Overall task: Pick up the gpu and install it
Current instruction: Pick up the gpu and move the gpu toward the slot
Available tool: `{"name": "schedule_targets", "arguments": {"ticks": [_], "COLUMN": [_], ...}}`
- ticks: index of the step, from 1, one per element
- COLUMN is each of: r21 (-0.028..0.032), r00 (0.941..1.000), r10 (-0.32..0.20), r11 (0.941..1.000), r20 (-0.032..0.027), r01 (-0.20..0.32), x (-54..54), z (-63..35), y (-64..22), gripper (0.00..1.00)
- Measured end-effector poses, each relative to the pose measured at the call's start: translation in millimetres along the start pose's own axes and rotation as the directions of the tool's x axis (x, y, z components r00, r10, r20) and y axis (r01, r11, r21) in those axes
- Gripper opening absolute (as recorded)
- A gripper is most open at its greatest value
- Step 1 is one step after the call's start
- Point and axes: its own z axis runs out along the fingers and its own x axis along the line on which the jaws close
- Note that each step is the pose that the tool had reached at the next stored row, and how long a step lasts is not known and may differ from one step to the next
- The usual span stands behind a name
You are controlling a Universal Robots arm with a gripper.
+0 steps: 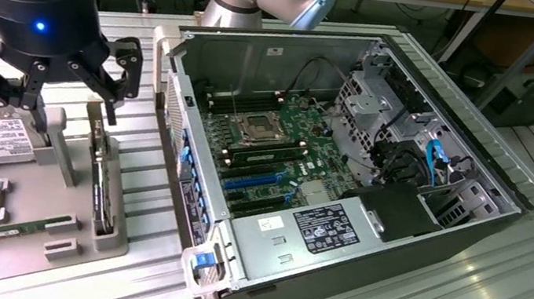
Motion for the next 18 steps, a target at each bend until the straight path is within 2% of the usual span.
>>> {"name": "schedule_targets", "arguments": {"ticks": [10, 11, 13, 18], "r21": [-0.0002, -0.0001, 0.0014, 0.0012], "r00": [1.0000, 1.0000, 0.9999, 0.9999], "r10": [-0.003, -0.003, -0.003, -0.002], "r11": [1.0000, 1.0000, 1.0000, 1.0000], "r20": [-0.0018, -0.0030, -0.0097, -0.0106], "r01": [0.003, 0.003, 0.003, 0.002], "x": [0.4, 0.4, -1.0, -0.9], "z": [16.7, 18.4, 20.4, 29.9], "y": [-2.1, -2.2, -2.4, -2.9], "gripper": [0.72, 0.72, 0.72, 0.72]}}
